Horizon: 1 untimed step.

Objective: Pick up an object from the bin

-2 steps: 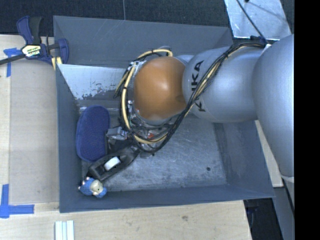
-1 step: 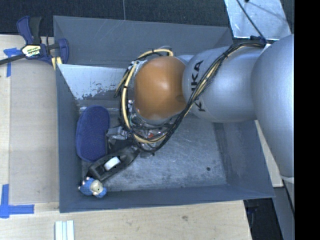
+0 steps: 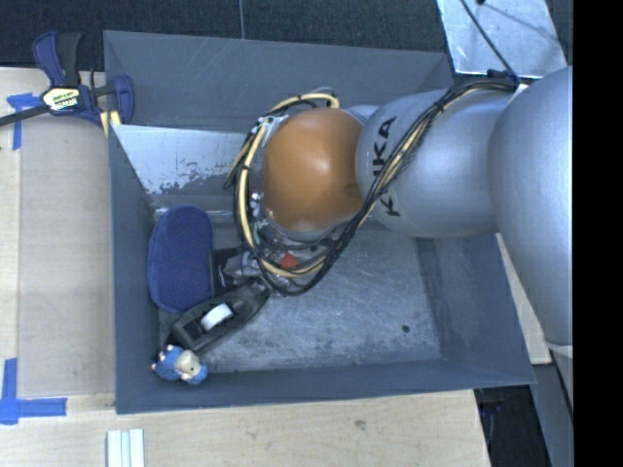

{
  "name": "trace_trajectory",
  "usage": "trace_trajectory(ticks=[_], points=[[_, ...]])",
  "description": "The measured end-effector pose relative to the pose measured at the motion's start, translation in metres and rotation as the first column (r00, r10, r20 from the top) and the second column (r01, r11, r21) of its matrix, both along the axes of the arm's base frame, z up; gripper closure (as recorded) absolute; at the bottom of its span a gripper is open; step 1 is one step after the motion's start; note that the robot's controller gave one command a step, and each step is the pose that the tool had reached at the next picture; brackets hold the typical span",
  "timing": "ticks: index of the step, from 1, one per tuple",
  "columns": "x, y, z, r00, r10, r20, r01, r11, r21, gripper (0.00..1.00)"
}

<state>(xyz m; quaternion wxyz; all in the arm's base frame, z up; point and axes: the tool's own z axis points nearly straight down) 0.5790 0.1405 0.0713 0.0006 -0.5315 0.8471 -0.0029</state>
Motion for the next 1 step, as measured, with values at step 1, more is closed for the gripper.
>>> trace_trajectory(ticks=[1], points=[[0.0029,0.0000,0.1292,1.000,-0.004,0.008,0.004,1.000,0.008,1.00]])
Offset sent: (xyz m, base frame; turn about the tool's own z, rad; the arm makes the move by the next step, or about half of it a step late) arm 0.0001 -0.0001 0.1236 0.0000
